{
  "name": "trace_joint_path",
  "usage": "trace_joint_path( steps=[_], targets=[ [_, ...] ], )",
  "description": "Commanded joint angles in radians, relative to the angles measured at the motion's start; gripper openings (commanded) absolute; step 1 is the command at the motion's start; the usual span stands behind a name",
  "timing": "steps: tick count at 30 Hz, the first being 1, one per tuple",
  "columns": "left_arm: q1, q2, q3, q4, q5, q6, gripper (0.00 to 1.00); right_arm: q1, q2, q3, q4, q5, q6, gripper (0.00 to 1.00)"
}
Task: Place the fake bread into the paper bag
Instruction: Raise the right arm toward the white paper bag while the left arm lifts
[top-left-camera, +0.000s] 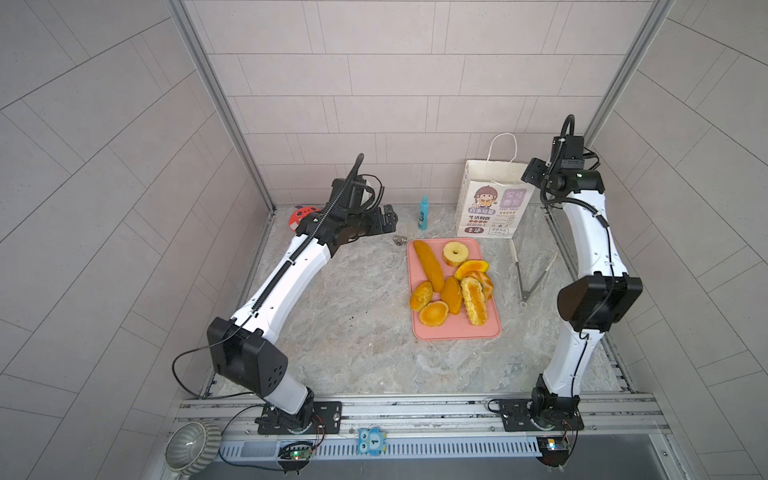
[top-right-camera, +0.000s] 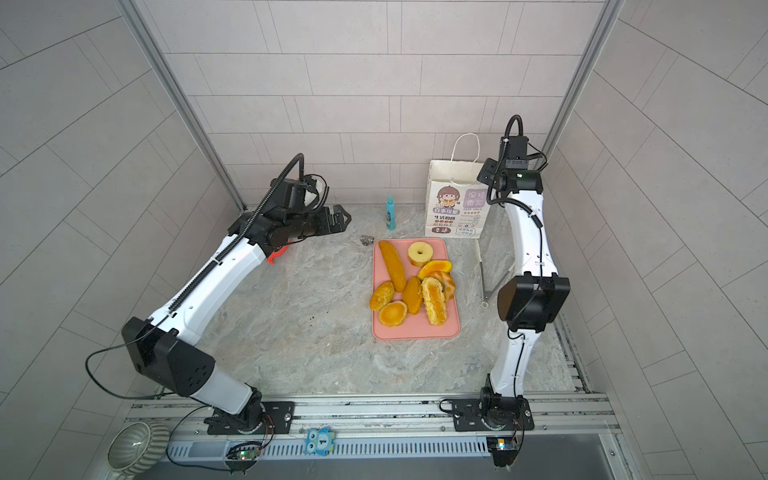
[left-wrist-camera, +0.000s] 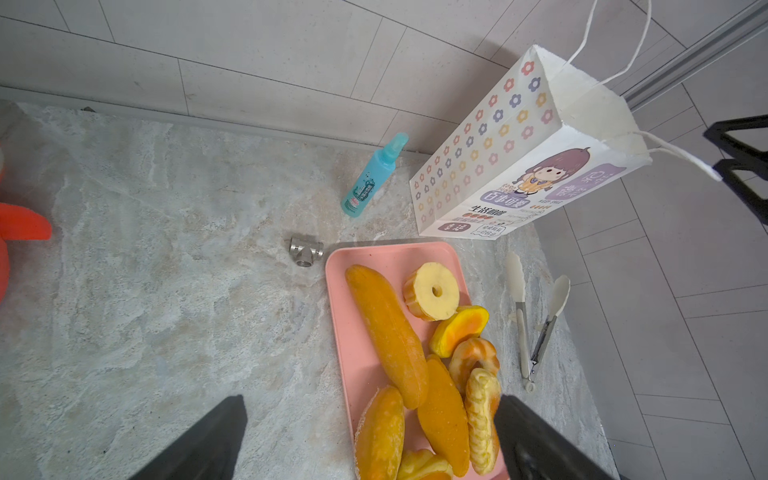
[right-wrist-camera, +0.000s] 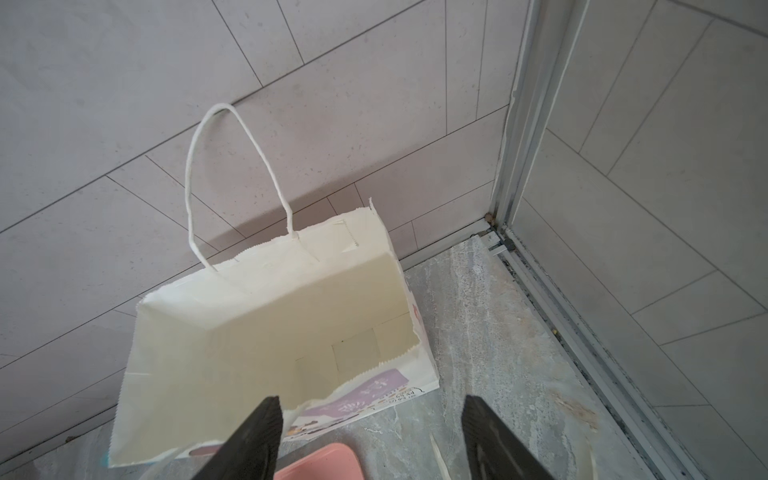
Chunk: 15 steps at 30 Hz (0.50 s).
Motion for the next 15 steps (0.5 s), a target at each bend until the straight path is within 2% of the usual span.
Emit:
trace_joint_path(
  steps=[1, 9, 15],
  targets=[
    [-0.006, 0.009, 0.007, 0.025, 0.021, 0.008, 1.00, -0.008, 0.050, 0.070, -0.051, -0.013, -0.071, 0.69],
    [-0.005, -0.028, -0.093, 0.070, 0.009, 0.009, 1.00, -0.040, 0.165, 0.180, -0.035, -0.035, -0.100, 0.69],
    [-0.005, -0.028, -0.111, 0.067, 0.003, 0.008, 1.00, -0.049, 0.211, 0.232, -0.019, -0.042, -0.094, 0.67]
  ],
)
